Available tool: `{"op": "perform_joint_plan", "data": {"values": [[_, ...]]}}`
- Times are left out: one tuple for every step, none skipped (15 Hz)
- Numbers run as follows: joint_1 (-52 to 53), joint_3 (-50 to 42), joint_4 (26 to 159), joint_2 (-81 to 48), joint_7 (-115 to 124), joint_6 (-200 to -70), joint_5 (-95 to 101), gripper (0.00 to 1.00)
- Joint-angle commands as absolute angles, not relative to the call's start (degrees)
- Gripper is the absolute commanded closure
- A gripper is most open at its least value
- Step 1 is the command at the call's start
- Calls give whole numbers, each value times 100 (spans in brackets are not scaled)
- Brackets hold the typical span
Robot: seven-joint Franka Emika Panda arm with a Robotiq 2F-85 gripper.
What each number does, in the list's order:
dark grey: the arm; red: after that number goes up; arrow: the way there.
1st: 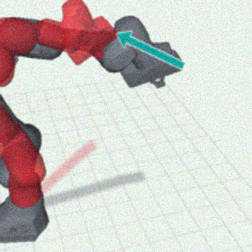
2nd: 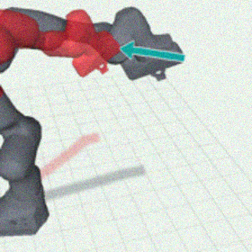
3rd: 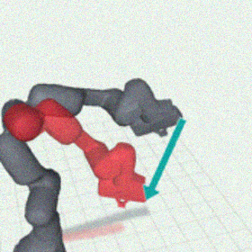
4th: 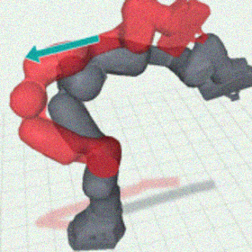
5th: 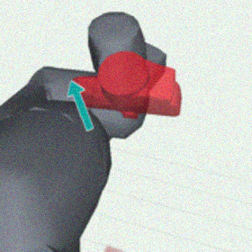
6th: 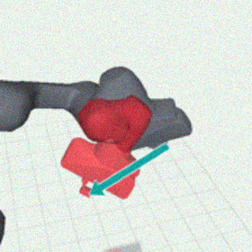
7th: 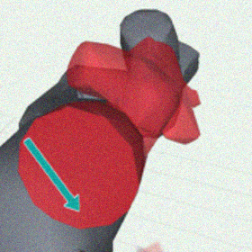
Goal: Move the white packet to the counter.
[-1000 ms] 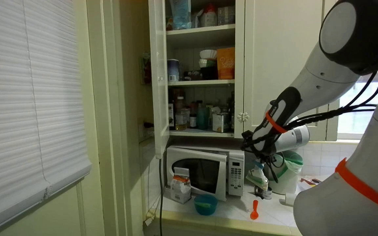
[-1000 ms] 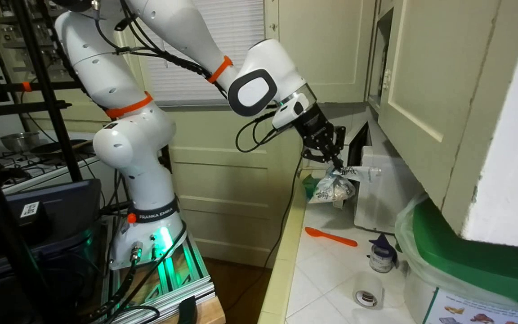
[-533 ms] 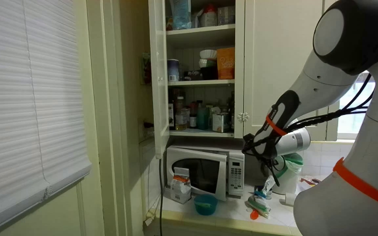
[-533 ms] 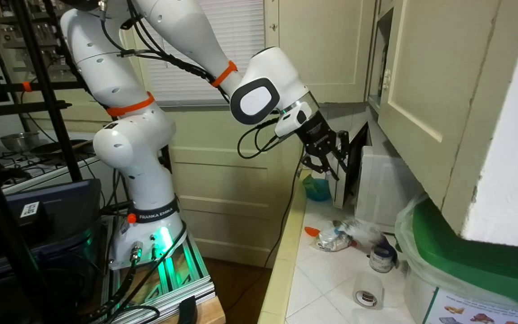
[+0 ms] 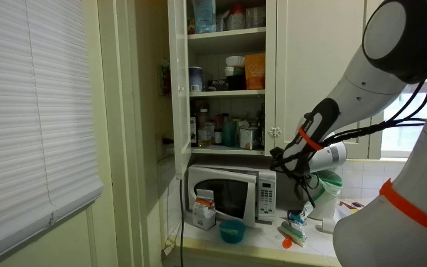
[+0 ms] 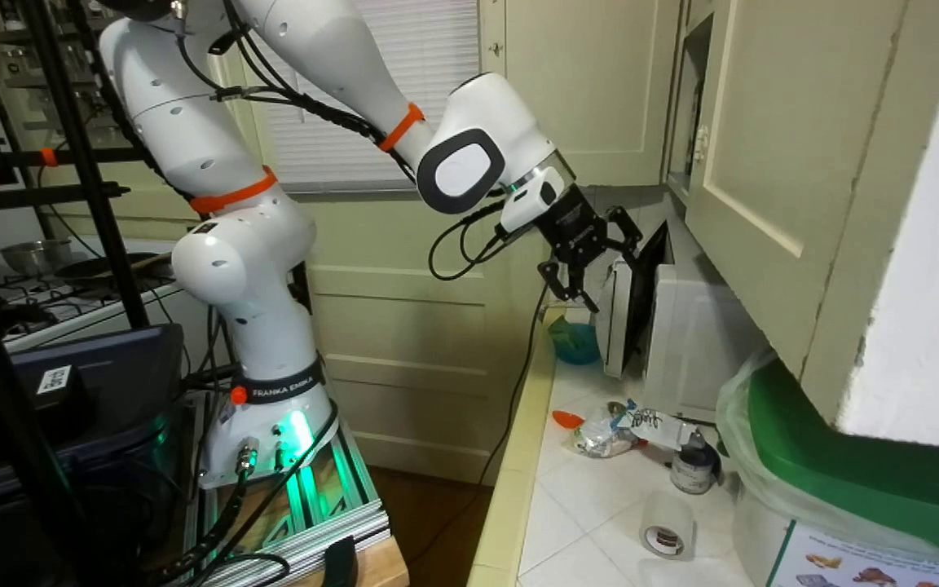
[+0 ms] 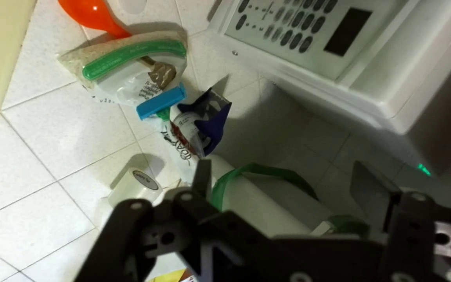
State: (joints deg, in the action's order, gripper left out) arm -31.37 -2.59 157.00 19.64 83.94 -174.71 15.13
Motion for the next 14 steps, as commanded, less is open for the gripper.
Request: {"op": "perform_joint_plan", "data": {"values": [[-2449, -639, 15842, 2292, 7822, -17492, 1385, 0], [-2241, -754, 15834, 2353, 7614, -17388, 1400, 0], [-2044, -854, 15810, 2445, 7400, -17206, 1434, 0], [-1866, -955, 15783, 2463, 7201, -17150, 1449, 0], [-1682, -1056, 15784, 2582, 6977, -17000, 1458, 0], [-1559, -1133, 15787, 2646, 6801, -16909, 1457, 1], [-1454, -1199, 15788, 2736, 6648, -16785, 1456, 0], [-1380, -1249, 15795, 2834, 6504, -16667, 1463, 0], [-1585, -942, 15794, 2897, 5964, -16577, 939, 0], [-1581, -914, 15770, 2971, 5750, -16461, 864, 0], [-1581, -874, 15739, 3054, 5460, -16345, 733, 0], [-1580, -824, 15672, 3056, 5201, -16269, 629, 0], [-1581, -764, 15598, 3080, 4977, -16151, 522, 0], [-1584, -715, 15524, 3127, 4774, -16007, 435, 0]]}}
